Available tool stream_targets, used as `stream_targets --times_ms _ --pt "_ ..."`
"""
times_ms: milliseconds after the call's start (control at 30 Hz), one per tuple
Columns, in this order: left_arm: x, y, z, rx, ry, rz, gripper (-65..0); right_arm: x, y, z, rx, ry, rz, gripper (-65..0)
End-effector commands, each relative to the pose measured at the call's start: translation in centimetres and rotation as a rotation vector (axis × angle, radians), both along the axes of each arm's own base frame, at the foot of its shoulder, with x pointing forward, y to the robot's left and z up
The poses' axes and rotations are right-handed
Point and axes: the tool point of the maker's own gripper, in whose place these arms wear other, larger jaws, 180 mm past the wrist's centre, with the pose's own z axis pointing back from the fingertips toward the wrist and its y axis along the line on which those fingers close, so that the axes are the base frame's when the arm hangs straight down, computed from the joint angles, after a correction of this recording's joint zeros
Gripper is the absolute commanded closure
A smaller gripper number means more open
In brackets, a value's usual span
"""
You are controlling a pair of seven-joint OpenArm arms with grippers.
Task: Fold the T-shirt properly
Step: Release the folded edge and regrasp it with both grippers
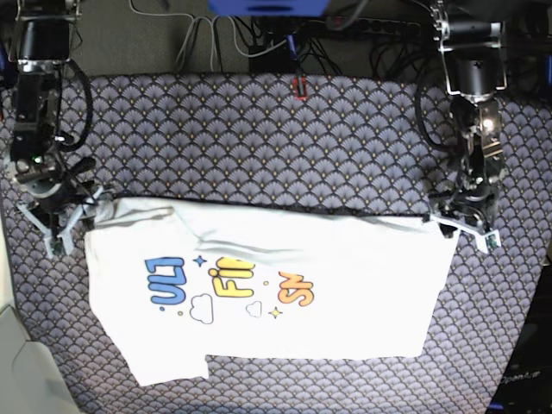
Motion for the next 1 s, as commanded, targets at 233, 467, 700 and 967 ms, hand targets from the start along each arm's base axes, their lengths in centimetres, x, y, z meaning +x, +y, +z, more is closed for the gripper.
stream_targets --times_ms 233,467,700,967 --pt "1.4 0.3 1.5 0.000 -0.031 0.000 0.0 -0.6 -0.3 0.2 -0.013 -0.009 0.018 -28.6" --pt "1.4 0.3 1.6 0.000 -0.033 -0.001 -1.4 -1.8 1.2 -0.9 -0.001 0.029 0.087 -28.5" --pt "1.4 0.3 1.6 0.000 -0.031 -0.001 -1.4 -1.8 2.0 -1.1 0.017 0.024 0.093 -28.6" --pt "1.3 0.3 1.4 -0.001 -0.027 -0.001 -1.4 -0.3 1.9 -0.5 0.023 0.003 0.085 -28.7"
